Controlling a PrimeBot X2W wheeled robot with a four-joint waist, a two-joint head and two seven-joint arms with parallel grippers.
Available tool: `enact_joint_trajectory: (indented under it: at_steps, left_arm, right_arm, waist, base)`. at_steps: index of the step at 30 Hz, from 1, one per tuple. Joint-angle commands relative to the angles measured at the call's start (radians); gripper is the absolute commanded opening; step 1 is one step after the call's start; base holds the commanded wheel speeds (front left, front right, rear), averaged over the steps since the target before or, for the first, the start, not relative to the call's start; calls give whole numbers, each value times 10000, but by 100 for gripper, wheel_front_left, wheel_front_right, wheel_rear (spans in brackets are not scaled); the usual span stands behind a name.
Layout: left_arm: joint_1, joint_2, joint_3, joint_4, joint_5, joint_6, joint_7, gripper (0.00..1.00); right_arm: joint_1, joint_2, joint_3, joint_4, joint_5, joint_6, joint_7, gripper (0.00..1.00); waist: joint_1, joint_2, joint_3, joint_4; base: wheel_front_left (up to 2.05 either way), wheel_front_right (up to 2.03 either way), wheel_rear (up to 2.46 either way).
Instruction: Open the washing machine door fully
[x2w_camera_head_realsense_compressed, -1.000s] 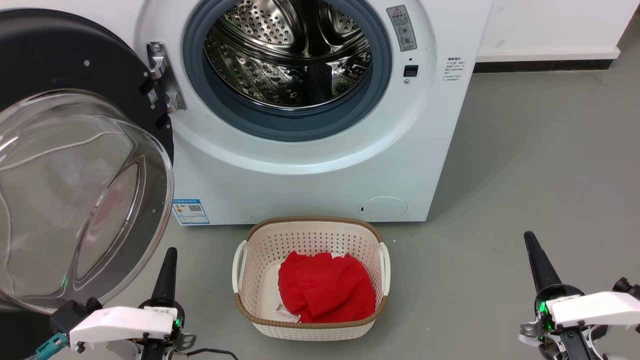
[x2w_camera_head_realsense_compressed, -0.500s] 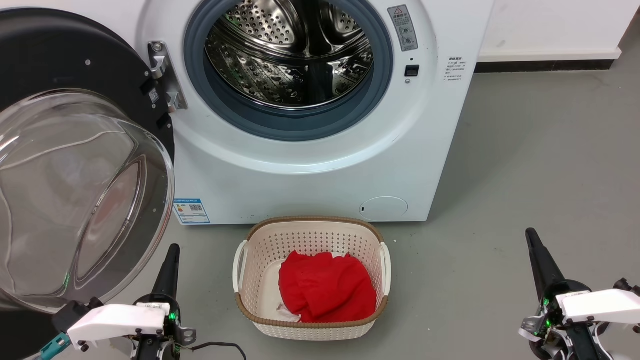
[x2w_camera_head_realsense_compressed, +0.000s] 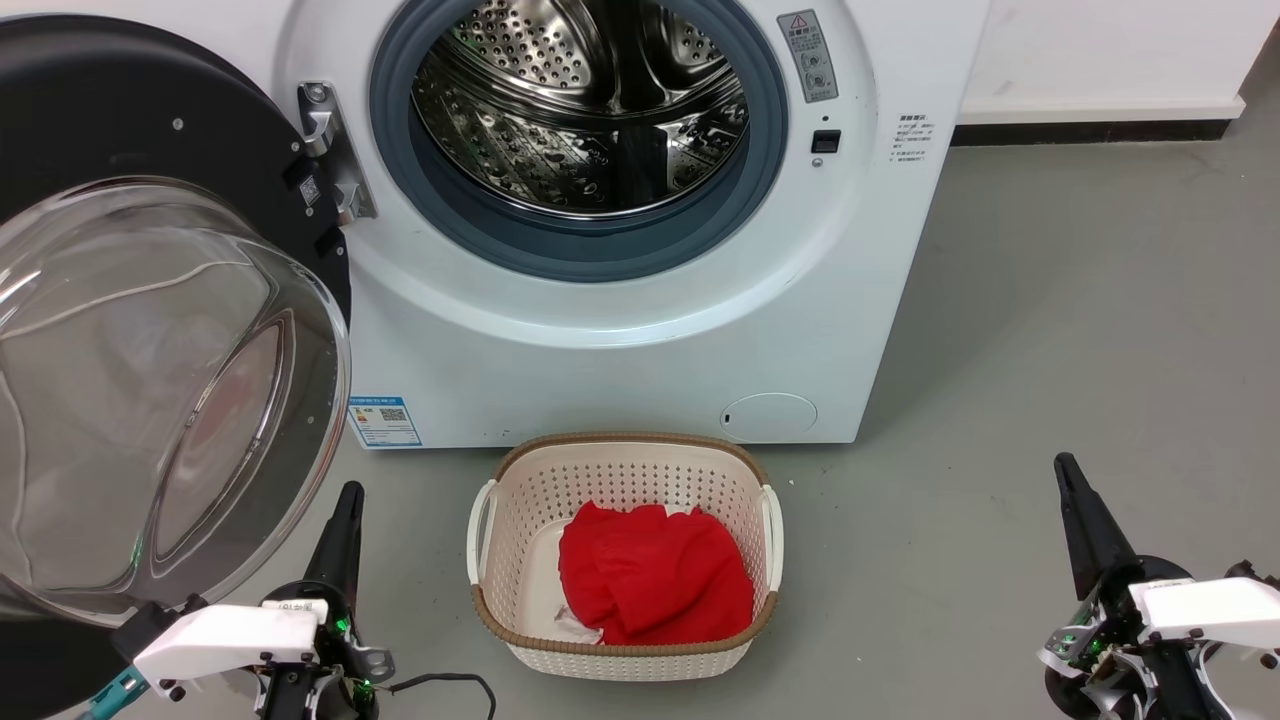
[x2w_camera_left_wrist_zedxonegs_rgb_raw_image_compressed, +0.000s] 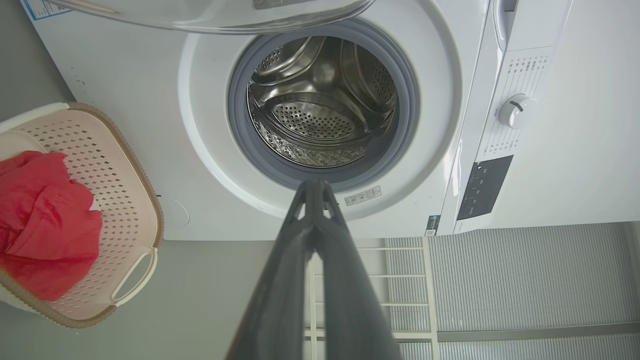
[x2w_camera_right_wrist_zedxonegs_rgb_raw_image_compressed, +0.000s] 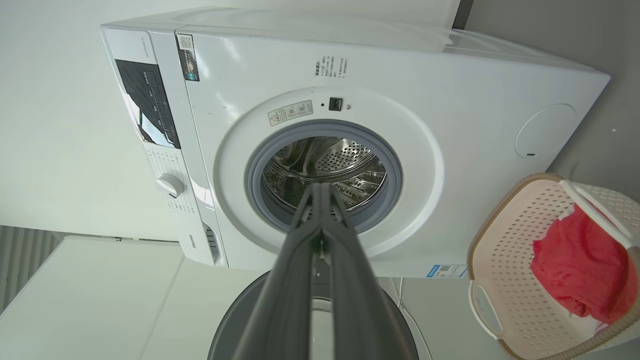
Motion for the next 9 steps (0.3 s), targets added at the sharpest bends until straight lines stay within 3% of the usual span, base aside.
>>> enact_joint_trajectory:
  at_steps: [1, 9]
  left_arm:
    - [-194, -6, 47, 27, -187, -68, 59, 0]
    - [-222, -11, 67, 114, -768, -81, 205, 0]
  right_arm:
    - [-195, -14, -22, 34, 222, -3, 44, 0]
    - [-229, 1, -75, 125, 783, -3, 160, 0]
  waist:
    - [0, 0, 0, 2]
    - [0, 0, 2, 14]
  base:
    - [0, 0, 0]
    - [0, 0, 0]
